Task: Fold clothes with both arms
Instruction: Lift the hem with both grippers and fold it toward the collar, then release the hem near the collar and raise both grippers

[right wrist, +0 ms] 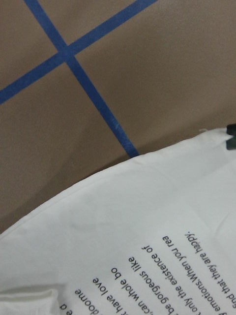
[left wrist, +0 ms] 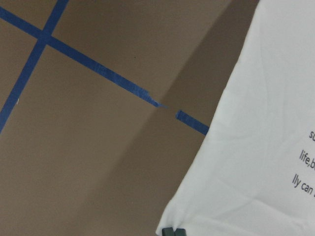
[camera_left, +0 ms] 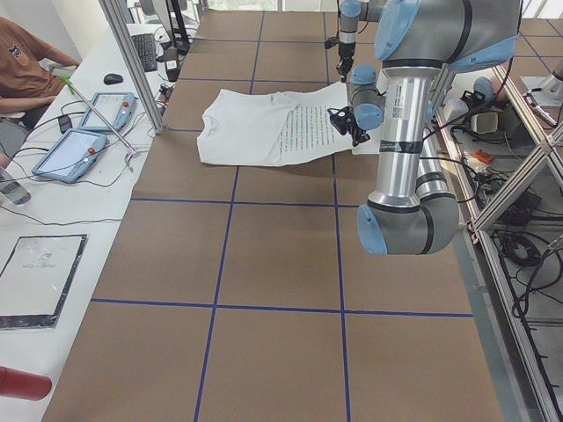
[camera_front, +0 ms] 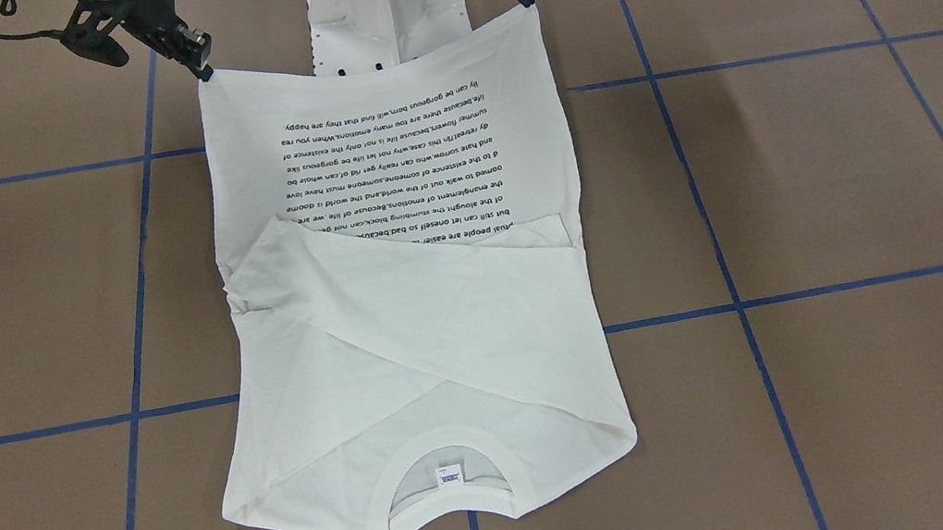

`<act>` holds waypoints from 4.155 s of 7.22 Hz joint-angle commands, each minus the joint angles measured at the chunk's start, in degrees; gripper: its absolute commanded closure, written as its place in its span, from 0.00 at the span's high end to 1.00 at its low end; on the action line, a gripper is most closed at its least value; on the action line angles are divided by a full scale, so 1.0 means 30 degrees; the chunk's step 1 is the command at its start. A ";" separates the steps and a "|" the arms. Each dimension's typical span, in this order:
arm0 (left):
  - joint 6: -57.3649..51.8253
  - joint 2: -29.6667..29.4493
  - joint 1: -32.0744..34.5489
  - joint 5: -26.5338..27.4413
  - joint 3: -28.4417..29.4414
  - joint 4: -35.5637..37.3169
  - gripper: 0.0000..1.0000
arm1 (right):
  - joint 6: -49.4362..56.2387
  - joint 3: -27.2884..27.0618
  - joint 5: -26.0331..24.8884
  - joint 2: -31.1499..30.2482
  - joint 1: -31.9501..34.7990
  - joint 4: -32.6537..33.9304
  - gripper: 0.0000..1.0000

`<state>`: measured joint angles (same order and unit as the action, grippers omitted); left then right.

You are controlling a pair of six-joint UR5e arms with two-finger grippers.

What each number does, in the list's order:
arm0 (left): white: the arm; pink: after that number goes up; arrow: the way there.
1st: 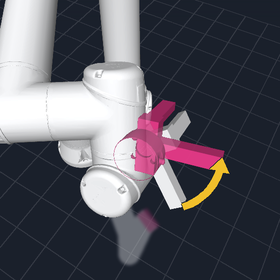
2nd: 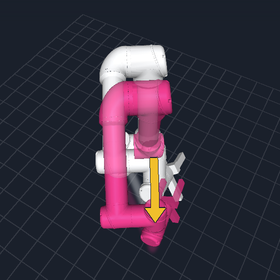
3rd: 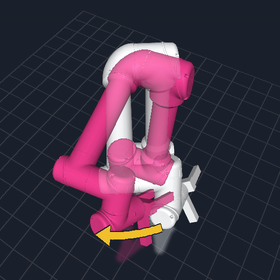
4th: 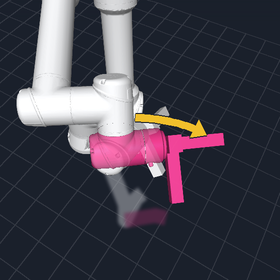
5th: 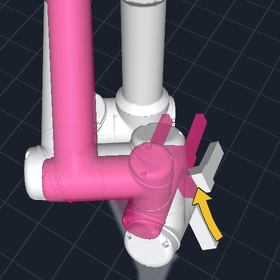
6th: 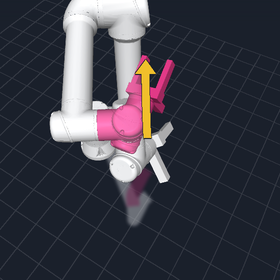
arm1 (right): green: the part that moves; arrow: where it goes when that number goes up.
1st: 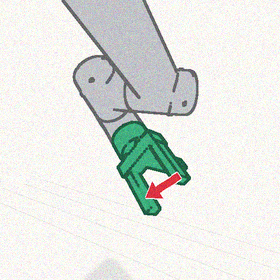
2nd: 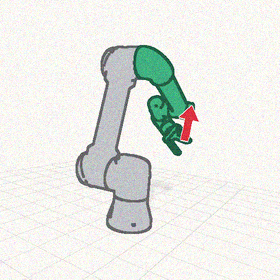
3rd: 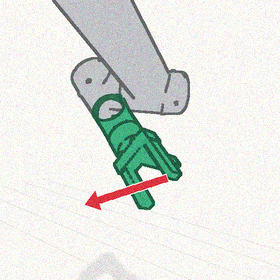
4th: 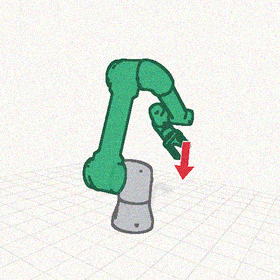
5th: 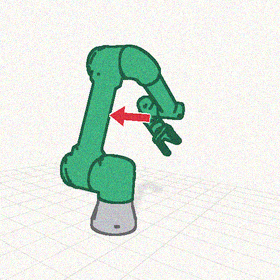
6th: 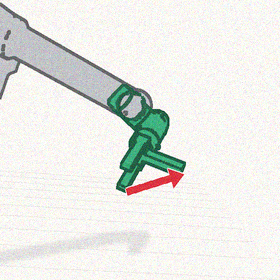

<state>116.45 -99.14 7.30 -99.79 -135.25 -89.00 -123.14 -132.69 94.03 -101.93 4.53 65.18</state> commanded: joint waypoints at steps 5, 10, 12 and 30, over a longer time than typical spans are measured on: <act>-0.7133 -0.4912 0.6287 0.0159 0.3817 -0.0244 0.00 | 0.4463 0.0655 0.5083 0.4653 1.0359 0.5345 0.00; -0.9863 -0.5713 1.0337 0.0188 1.1404 -0.8170 0.00 | 1.0714 0.8237 0.4985 1.1585 1.4188 0.8860 0.00; -0.9959 -0.6382 1.1533 0.0275 1.2790 -0.8917 0.00 | 1.1015 1.1461 0.4665 1.3694 1.4834 0.8801 0.00; -1.0399 -0.8848 1.2038 0.2737 1.9769 -1.3664 0.36 | 1.1398 2.1934 0.2729 1.8887 1.5043 0.3557 0.46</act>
<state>85.16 -125.68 43.36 -91.58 -75.99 -129.96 -88.76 -66.95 102.09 -45.69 49.70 75.90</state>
